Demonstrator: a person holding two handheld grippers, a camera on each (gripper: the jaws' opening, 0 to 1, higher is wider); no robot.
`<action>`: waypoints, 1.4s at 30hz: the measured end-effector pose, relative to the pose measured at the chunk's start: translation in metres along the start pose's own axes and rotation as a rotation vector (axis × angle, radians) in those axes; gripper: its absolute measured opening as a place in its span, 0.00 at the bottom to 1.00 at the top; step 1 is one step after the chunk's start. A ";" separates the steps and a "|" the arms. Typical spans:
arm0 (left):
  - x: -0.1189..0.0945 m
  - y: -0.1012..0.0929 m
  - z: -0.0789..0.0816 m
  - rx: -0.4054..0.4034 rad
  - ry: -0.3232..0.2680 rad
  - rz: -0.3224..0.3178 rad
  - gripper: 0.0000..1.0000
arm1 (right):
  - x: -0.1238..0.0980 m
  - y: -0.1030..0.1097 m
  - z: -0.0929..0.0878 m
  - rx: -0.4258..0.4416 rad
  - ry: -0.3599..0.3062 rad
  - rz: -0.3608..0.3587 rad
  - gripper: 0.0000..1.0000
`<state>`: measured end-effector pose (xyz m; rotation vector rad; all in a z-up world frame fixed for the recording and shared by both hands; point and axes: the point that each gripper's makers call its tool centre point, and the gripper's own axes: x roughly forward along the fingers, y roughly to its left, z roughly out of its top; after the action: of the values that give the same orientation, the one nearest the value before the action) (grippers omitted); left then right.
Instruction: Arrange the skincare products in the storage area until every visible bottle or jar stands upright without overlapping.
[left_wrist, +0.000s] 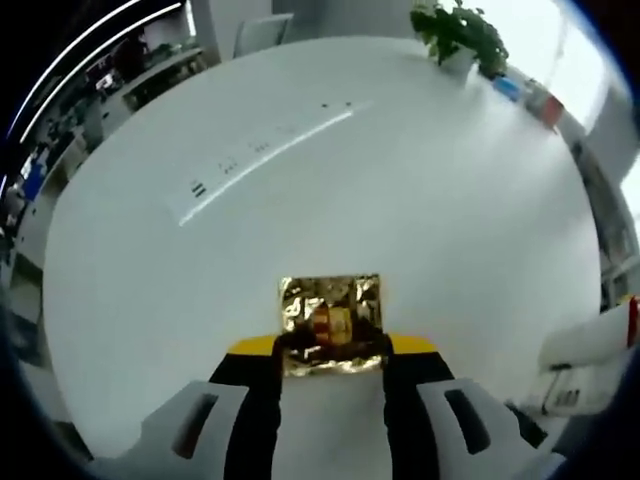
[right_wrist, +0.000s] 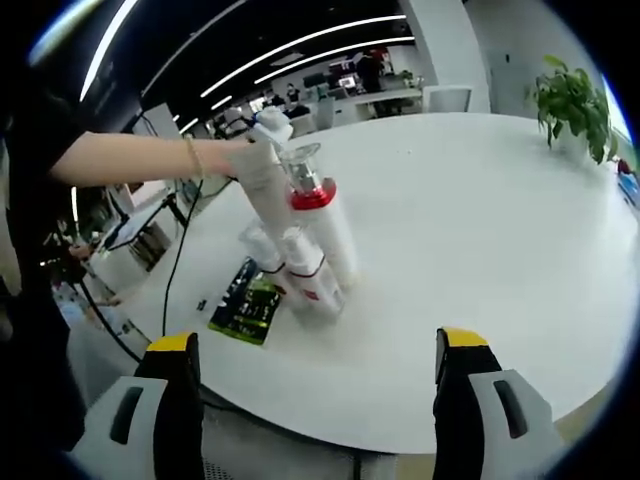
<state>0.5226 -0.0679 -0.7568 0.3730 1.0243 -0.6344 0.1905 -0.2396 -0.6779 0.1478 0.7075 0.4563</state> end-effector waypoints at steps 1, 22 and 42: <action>-0.002 0.000 0.000 0.003 -0.002 0.000 0.39 | 0.000 0.000 0.000 -0.001 0.000 0.001 0.97; -0.028 -0.002 -0.010 0.124 0.000 -0.026 0.39 | 0.000 0.004 0.001 -0.009 -0.006 0.026 0.98; -0.094 -0.019 -0.033 0.286 -0.035 -0.070 0.39 | -0.001 0.015 0.005 -0.046 -0.016 0.073 0.99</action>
<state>0.4540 -0.0342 -0.6897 0.5761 0.9177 -0.8511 0.1882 -0.2268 -0.6693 0.1346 0.6773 0.5407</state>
